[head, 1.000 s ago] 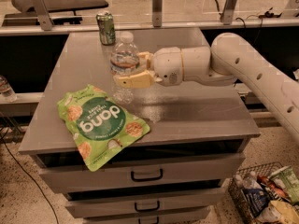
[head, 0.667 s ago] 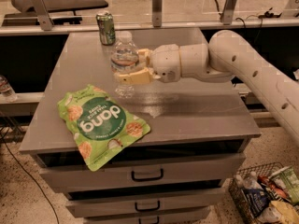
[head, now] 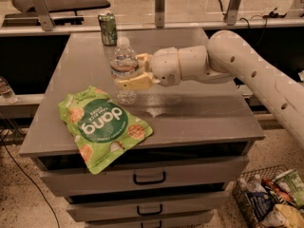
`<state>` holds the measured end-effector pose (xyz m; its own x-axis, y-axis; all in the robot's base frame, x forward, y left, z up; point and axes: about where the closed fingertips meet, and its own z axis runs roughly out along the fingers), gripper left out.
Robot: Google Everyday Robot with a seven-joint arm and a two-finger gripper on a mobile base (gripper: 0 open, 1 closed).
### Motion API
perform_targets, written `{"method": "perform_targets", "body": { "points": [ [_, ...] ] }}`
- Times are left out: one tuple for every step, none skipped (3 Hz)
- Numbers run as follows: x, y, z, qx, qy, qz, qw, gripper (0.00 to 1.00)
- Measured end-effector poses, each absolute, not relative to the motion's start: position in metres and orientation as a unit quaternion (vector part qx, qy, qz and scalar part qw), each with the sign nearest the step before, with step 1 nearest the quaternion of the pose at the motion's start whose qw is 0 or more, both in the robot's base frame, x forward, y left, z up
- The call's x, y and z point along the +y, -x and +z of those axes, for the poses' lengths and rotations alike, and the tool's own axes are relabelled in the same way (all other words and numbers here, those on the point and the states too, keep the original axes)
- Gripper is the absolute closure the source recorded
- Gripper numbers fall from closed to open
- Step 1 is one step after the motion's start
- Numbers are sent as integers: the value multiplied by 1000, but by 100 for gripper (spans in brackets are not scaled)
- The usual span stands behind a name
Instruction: Move water bottle near green rice chip bag
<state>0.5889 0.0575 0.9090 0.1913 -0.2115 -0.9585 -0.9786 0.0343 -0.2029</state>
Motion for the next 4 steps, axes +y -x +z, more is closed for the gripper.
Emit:
{"method": "perform_targets", "body": {
  "points": [
    [60,-585,901,526,587,381,483,93],
    [60,-585,902,527,587,381,482,78],
    [60,-585,903,527,587,381,482,54],
    [62,-585,901,530,589,380,478,32]
  ]
}}
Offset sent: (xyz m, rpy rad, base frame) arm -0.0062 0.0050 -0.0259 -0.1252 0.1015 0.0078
